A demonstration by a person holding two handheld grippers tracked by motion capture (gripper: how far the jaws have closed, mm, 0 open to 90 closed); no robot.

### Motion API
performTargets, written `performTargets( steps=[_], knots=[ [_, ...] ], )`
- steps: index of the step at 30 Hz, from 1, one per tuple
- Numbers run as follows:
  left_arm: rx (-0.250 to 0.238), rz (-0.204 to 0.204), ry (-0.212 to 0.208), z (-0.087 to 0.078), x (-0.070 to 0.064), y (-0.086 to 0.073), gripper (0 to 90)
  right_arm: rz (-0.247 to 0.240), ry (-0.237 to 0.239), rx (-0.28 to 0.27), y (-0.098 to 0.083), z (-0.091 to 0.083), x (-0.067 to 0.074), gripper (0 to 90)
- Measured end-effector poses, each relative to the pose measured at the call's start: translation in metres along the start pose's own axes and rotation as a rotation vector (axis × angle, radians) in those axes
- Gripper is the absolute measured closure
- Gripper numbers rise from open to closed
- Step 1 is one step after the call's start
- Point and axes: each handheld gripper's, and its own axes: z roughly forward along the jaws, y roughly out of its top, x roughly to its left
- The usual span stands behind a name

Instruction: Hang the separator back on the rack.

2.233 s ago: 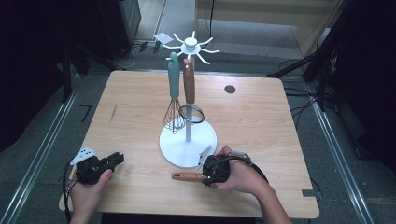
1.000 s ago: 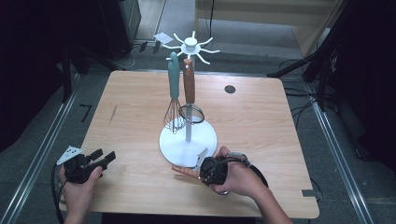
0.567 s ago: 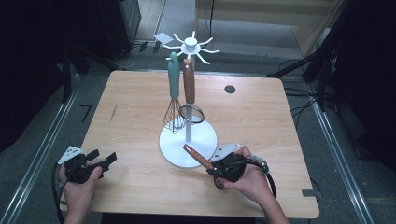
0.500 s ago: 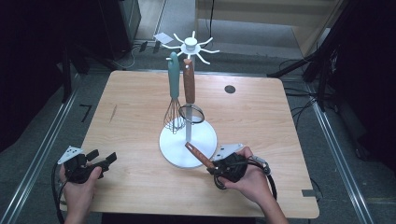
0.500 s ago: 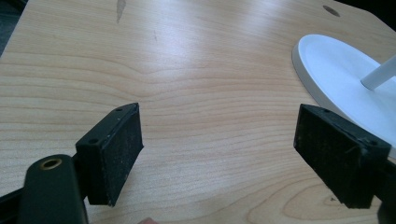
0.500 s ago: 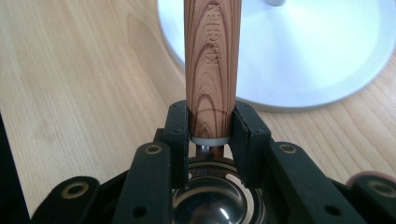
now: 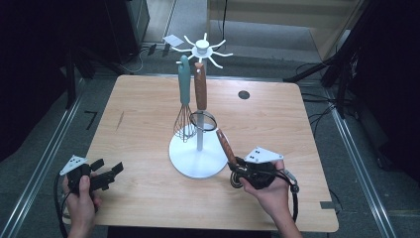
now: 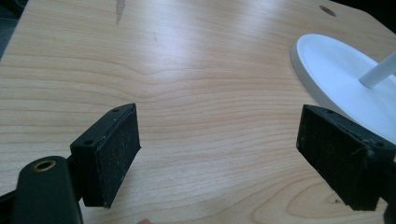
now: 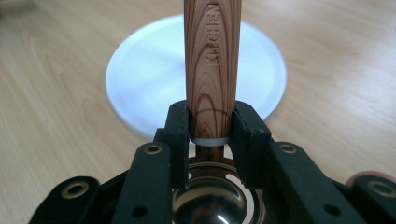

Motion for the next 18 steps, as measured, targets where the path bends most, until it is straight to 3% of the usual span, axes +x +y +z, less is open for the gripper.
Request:
performTargets(
  steps=[4, 12, 18],
  knots=[
    [0.002, 0.019, 0.013, 0.002, -0.001, -0.002, 14.0, 0.028, -0.02, -0.054, 0.002, -0.006, -0.005, 71.2],
    [0.006, 0.082, 0.042, 0.008, -0.009, -0.007, 13.4, 0.044, -0.027, -0.11, 0.008, -0.012, -0.007, 71.2],
    [-0.01, 0.095, 0.057, 0.008, -0.011, -0.009, 12.9, 0.055, -0.031, -0.148, 0.015, -0.015, -0.007, 71.2]
  ],
)
